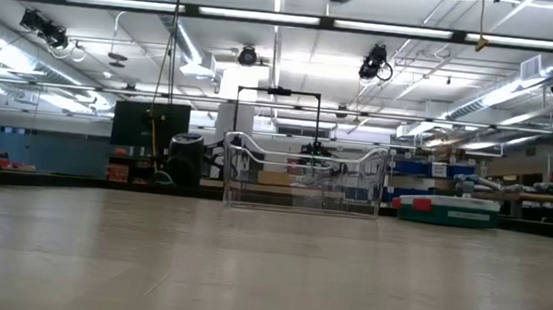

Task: Roll bandage
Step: Put the sky blue bandage into the transparent zip bag

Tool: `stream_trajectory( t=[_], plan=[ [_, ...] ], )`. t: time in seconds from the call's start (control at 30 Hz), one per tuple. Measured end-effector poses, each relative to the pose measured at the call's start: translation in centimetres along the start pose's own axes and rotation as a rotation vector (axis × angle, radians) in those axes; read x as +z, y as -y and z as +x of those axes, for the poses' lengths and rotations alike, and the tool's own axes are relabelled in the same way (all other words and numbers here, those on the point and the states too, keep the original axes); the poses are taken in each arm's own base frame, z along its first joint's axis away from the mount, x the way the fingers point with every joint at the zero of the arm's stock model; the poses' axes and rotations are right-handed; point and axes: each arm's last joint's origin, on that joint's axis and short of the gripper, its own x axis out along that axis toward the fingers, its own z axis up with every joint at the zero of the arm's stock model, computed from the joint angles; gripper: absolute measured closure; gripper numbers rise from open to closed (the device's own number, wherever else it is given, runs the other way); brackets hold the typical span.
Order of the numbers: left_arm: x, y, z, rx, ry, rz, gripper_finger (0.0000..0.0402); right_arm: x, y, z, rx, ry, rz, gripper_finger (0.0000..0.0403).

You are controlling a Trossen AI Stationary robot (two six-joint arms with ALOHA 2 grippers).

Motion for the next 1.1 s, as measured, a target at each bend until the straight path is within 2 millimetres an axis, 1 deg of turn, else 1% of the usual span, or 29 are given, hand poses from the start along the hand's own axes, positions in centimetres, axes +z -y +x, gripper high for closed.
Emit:
stream_trajectory(
  t=[0.03, 0.07, 0.13, 0.17, 0.23, 0.27, 0.3, 0.33, 0.4, 0.43, 0.47, 0.53, 0.57, 0.63, 0.67, 0.7, 0.73, 0.77, 0.8, 0.83, 0.87, 0.93, 0.97, 1.0, 1.03, 1.1],
  plan=[
    [0.0, 0.0, 0.0, -0.003, 0.0, 0.0, 0.0394, 0.1, -0.1, 0.4, 0.06, -0.015, -0.037, 0.0403],
    [0.0, 0.0, 0.0, 0.0, 0.003, 0.001, 0.0394, 0.1, -0.1, 0.6, 0.048, -0.011, -0.044, 0.0403],
    [0.0, -0.1, 0.0, 0.015, 0.008, 0.0, 0.0394, -0.1, 0.2, 0.4, -0.083, 0.024, -0.004, 0.0403],
    [0.0, -0.1, 0.0, 0.013, 0.011, -0.001, 0.0394, -0.1, 0.3, 0.3, -0.063, 0.016, -0.009, 0.0403],
    [0.1, 0.0, 0.0, 0.004, 0.017, 0.001, 0.0394, 0.0, 0.3, 0.4, 0.04, -0.013, -0.053, 0.0403],
    [0.0, 0.0, 0.0, 0.006, 0.017, 0.001, 0.0394, -0.1, 0.3, 0.4, 0.009, -0.008, -0.046, 0.0403],
    [0.0, 0.0, 0.0, 0.011, 0.016, 0.001, 0.0394, -0.1, 0.4, 0.2, -0.081, 0.017, -0.018, 0.0403],
    [0.1, -0.1, 0.0, 0.017, 0.018, 0.0, 0.0394, -0.1, 0.5, 0.0, -0.117, 0.027, 0.006, 0.0403],
    [0.2, -0.2, 0.0, 0.011, 0.02, -0.003, 0.0394, 0.1, 0.3, 0.1, 0.019, -0.003, -0.042, 0.0403],
    [0.2, -0.1, 0.0, 0.01, 0.02, -0.002, 0.0394, 0.2, 0.2, 0.2, 0.058, -0.008, -0.072, 0.0403],
    [0.2, -0.2, -0.1, 0.017, 0.018, 0.006, 0.0394, 0.2, 0.0, 0.3, 0.029, 0.007, -0.081, 0.0403],
    [0.4, -0.6, -0.1, 0.051, 0.02, 0.024, 0.0394, 0.2, 0.0, -0.1, -0.111, 0.049, -0.048, 0.0403],
    [0.6, -0.8, -0.1, 0.06, 0.02, 0.017, 0.0394, 0.1, 0.4, -0.3, -0.12, 0.041, -0.023, 0.0403],
    [0.9, -0.6, -0.1, 0.018, 0.034, -0.016, 0.0394, 0.1, 1.1, -0.3, -0.037, 0.011, -0.005, 0.0403],
    [0.9, -0.1, 0.0, -0.017, 0.045, -0.008, 0.0394, 0.1, 1.1, -0.5, -0.026, 0.006, 0.001, 0.0403],
    [0.7, 0.0, 0.0, -0.025, 0.044, 0.005, 0.0394, 0.1, 0.7, -0.7, -0.052, 0.022, -0.008, 0.0403],
    [0.6, -0.1, 0.0, -0.009, 0.032, 0.026, 0.0394, 0.2, 0.3, -1.0, -0.086, 0.039, -0.016, 0.0403],
    [0.4, -0.5, -0.1, 0.025, 0.006, 0.035, 0.0394, 0.3, 0.2, -1.1, -0.081, 0.04, -0.022, 0.0403],
    [0.4, -0.9, -0.2, 0.047, -0.033, 0.022, 0.0394, 0.3, 0.2, -1.2, -0.036, 0.023, -0.023, 0.0403],
    [0.3, -0.9, -0.2, 0.037, -0.059, 0.004, 0.0394, 0.2, 0.5, -1.0, 0.008, 0.007, -0.023, 0.0403],
    [0.4, -0.8, -0.1, 0.021, -0.061, 0.004, 0.0394, 0.1, 0.8, -0.9, 0.008, -0.001, -0.011, 0.0403],
    [0.5, -0.6, 0.0, -0.001, -0.03, 0.037, 0.0394, 0.0, 0.6, -1.0, -0.091, 0.026, 0.007, 0.0403],
    [0.5, -0.8, 0.0, 0.022, -0.034, 0.037, 0.0394, 0.0, 0.4, -1.3, -0.114, 0.032, 0.009, 0.0403],
    [0.5, -0.9, -0.2, 0.029, -0.052, 0.014, 0.0394, 0.0, 0.3, -1.4, -0.098, 0.031, -0.002, 0.0403],
    [0.6, -0.8, -0.2, -0.004, -0.059, -0.011, 0.0394, 0.1, 0.3, -1.5, -0.053, 0.021, -0.012, 0.0403],
    [0.8, 0.0, 0.0, -0.089, -0.039, 0.014, 0.0394, 0.1, 0.4, -1.4, -0.043, 0.018, -0.012, 0.0403]
  ],
)
